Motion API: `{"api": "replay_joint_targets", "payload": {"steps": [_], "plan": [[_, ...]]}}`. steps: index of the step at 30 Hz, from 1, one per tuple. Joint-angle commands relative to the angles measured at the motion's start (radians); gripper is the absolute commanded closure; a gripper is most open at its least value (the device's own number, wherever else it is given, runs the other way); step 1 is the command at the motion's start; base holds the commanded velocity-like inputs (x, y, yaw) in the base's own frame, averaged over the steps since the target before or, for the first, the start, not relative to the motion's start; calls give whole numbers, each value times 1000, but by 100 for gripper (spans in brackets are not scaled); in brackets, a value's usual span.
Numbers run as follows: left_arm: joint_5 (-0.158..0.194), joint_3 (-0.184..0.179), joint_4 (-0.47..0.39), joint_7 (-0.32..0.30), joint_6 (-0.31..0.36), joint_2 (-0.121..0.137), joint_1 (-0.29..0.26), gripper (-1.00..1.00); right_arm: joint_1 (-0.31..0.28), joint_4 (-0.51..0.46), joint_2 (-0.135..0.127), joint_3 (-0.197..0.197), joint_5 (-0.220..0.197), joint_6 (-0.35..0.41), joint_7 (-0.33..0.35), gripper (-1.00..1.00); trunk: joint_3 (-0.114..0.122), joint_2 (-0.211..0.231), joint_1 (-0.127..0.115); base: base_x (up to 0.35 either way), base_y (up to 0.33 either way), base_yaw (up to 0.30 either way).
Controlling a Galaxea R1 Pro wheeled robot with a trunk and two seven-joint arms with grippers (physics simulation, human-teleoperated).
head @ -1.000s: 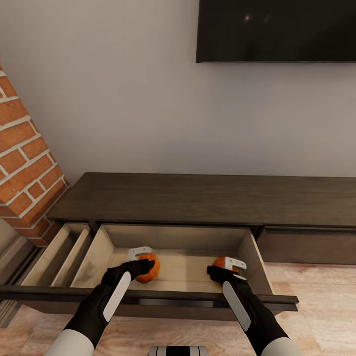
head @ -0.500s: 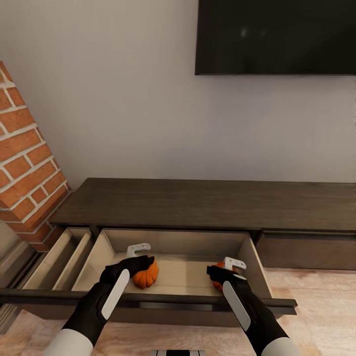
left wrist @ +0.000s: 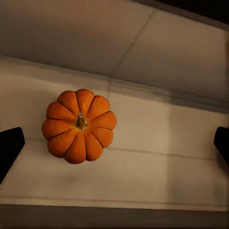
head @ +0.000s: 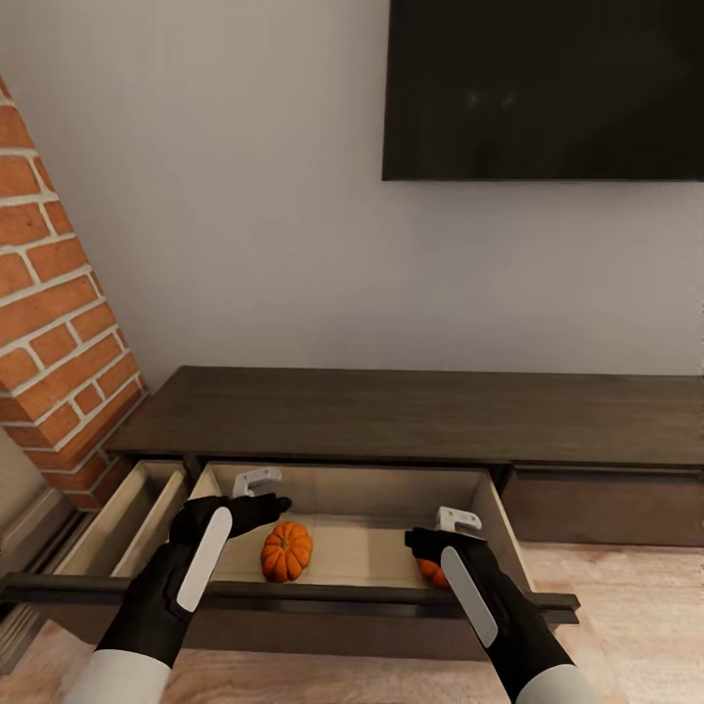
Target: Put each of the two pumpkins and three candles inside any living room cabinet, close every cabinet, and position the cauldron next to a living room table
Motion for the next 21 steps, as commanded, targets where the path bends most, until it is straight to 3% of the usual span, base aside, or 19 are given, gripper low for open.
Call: {"api": "replay_joint_targets", "payload": {"steps": [1, 9, 21], "plan": [[9, 3, -6, 10, 6, 0, 2, -100, -1, -3, 0, 3, -9, 3, -10, -100, 3, 0, -1, -82, 0, 0], [7, 8, -9, 10, 10, 5, 12, -100, -1, -16, -1, 2, -12, 4, -5, -100, 30, 42, -25, -81, 0, 0], [5, 6, -15, 9, 11, 5, 12, -100, -1, -181, -9, 4, -12, 7, -5, -100, 67, 126, -71, -60, 0, 0]]}}
